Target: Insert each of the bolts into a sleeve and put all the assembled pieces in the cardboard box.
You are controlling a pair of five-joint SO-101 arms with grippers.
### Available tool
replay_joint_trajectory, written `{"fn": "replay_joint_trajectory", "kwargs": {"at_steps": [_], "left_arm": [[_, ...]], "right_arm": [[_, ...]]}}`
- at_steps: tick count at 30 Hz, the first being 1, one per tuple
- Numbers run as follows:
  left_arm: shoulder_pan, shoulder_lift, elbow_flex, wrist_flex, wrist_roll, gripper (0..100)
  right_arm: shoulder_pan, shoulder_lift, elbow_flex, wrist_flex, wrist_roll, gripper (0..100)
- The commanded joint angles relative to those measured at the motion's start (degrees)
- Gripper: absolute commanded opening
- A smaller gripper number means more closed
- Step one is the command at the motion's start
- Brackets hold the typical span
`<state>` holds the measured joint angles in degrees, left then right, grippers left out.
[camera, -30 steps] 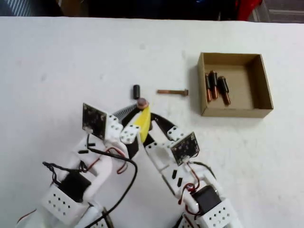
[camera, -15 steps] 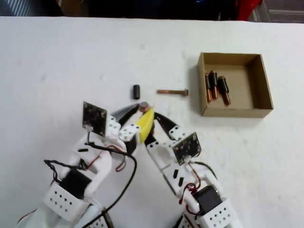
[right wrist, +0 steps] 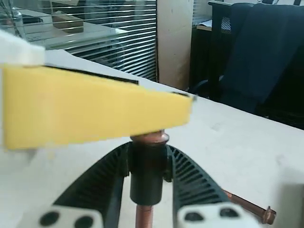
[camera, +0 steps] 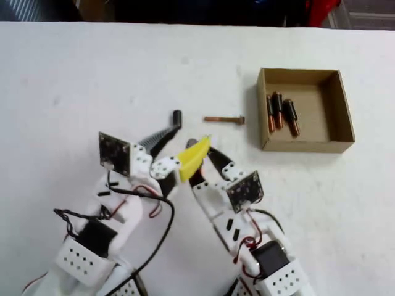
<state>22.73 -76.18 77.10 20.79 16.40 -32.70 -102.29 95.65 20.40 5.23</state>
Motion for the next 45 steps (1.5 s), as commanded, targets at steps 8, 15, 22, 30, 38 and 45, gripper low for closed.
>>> {"fn": "replay_joint_trajectory", "kwargs": {"at_steps": [8,15,22,30,38,45], "left_arm": [[-11.9,-0.6,-9.9,8.0,-0.3,2],[-17.6,-0.6,-9.8,17.2,-3.4,3],[-23.0,-0.6,-6.3,21.4,-14.2,3],[-23.0,-0.6,-3.7,21.9,-14.6,3],[-23.5,-0.6,-2.7,21.9,-24.0,3],[-32.6,-0.6,-2.7,21.7,-23.8,3]], "right_arm": [[3.7,-0.7,-1.1,4.0,0.9,1.7],[10.1,-0.7,-8.0,13.4,1.2,1.6],[21.8,-0.1,-21.8,23.0,3.4,1.6],[29.1,6.1,-39.1,30.5,5.7,1.6],[34.2,38.5,-55.3,30.5,10.0,1.7],[35.6,61.8,-67.0,30.5,15.1,1.7]]}}
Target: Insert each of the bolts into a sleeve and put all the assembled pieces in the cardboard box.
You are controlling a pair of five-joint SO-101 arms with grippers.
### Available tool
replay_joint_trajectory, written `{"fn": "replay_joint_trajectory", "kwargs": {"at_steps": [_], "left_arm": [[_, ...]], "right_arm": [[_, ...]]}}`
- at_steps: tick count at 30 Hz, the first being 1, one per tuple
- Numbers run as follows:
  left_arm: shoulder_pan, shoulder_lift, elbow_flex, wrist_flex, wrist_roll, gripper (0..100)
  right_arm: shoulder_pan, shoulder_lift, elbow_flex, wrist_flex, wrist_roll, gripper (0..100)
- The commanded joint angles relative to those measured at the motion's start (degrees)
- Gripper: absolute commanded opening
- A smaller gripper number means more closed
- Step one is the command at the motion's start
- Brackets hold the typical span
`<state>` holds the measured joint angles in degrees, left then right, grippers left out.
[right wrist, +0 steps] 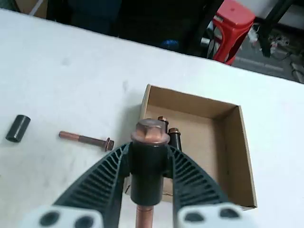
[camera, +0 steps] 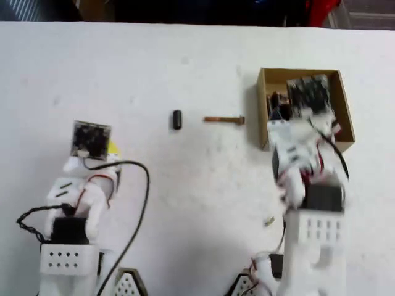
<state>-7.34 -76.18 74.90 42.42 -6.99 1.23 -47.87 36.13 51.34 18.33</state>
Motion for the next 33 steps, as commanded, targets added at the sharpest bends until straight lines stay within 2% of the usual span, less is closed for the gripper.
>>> {"fn": "replay_joint_trajectory", "kwargs": {"at_steps": [1,7,14,17,21,33], "left_arm": [[-2.9,-0.6,-0.5,0.2,-0.4,3],[-3.6,-0.6,-0.4,1.2,-0.4,3],[-3.6,-0.6,-0.4,1.2,-0.4,3],[-3.2,-0.6,1.2,-0.3,-0.4,3],[-3.2,-0.6,3.1,-3.7,-0.5,3],[-3.1,-0.6,3.3,-3.9,-0.5,3]], "right_arm": [[2.2,10.3,-9.6,-0.5,2.2,1.7],[7.7,29.2,-23.6,-0.1,2.3,1.7],[9.5,51.6,-40.9,0.7,4.3,1.7],[9.2,60.4,-50.5,4.4,7.0,1.8],[9.1,71.6,-65.2,9.5,7.0,1.8],[10.1,103.5,-102.9,19.8,7.2,1.8]]}}
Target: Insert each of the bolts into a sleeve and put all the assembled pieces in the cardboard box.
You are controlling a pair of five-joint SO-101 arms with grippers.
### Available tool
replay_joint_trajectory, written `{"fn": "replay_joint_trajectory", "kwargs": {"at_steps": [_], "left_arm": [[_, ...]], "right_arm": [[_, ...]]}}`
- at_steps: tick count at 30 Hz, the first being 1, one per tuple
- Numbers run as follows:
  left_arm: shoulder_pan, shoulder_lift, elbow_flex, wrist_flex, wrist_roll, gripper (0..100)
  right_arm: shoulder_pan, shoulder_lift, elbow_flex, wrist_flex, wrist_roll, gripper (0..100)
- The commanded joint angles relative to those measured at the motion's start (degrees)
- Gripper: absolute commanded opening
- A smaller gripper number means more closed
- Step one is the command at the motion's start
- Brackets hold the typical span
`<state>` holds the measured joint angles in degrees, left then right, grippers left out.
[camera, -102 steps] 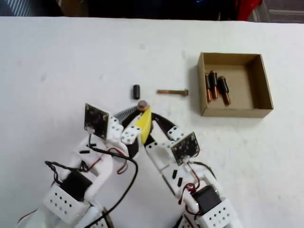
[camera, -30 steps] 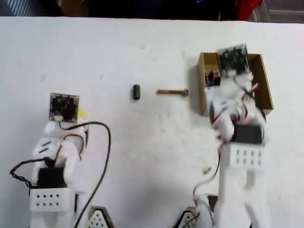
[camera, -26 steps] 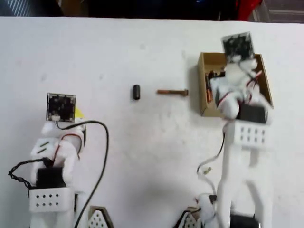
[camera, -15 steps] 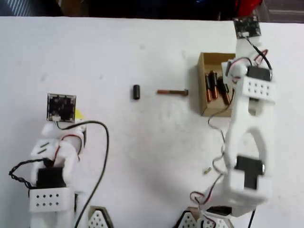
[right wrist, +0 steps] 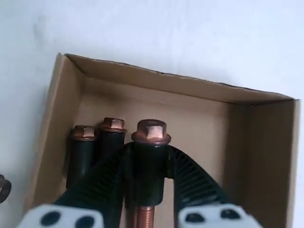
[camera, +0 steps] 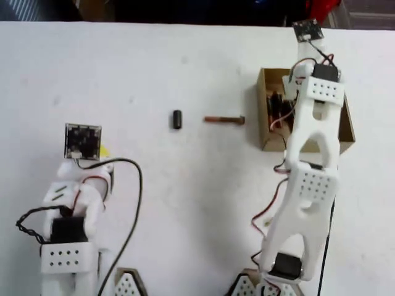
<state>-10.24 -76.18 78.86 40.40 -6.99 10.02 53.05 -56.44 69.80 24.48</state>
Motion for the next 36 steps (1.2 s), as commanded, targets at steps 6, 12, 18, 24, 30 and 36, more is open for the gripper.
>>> {"fn": "replay_joint_trajectory", "kwargs": {"at_steps": [6,12,18,24,30,36], "left_arm": [[-0.2,-0.6,-0.7,-1.8,-0.5,3],[1.6,-0.6,-0.6,-1.5,-0.9,3],[1.6,-0.6,-0.6,-1.7,-0.9,3],[1.6,-0.6,0.3,-2.4,-0.9,3],[1.6,-0.6,1.8,-5.1,-1.0,3],[1.6,-0.6,1.8,-5.1,-1.0,3]], "right_arm": [[4.1,11.1,-22.9,3.7,1.1,1.8],[5.0,14.5,-25.4,3.7,1.1,1.8],[3.5,17.4,-25.1,4.1,1.6,1.8],[1.8,18.7,-25.5,7.0,6.4,2.2],[1.5,17.6,-25.6,9.5,6.6,20.0],[0.5,11.6,-25.6,14.3,6.3,21.5]]}}
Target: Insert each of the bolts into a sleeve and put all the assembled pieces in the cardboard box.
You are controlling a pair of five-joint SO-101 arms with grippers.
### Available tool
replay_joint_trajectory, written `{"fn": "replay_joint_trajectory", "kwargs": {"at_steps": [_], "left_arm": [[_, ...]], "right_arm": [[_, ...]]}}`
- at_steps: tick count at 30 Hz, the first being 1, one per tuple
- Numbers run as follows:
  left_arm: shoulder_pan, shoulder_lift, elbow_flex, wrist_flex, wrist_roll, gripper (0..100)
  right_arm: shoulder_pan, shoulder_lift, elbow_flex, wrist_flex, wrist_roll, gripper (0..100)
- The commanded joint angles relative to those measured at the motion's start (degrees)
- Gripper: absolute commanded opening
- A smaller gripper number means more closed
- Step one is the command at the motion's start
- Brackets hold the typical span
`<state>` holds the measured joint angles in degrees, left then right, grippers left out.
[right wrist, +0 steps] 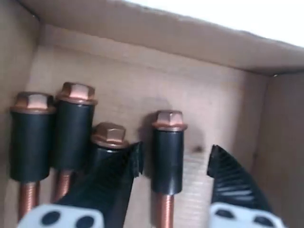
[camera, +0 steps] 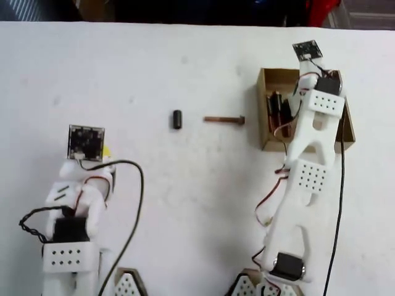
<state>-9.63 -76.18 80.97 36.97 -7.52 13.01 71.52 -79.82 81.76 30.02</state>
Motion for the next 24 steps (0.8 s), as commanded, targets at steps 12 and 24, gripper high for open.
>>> {"fn": "replay_joint_trajectory", "kwargs": {"at_steps": [12,24], "left_arm": [[1.0,-0.6,-0.4,-1.6,-0.4,3],[0.9,-0.6,-0.4,-1.5,-0.4,3]], "right_arm": [[-7.9,-26.8,-2.2,18.5,0.8,21.5],[-7.0,-48.1,-1.5,19.8,0.8,5.3]]}}
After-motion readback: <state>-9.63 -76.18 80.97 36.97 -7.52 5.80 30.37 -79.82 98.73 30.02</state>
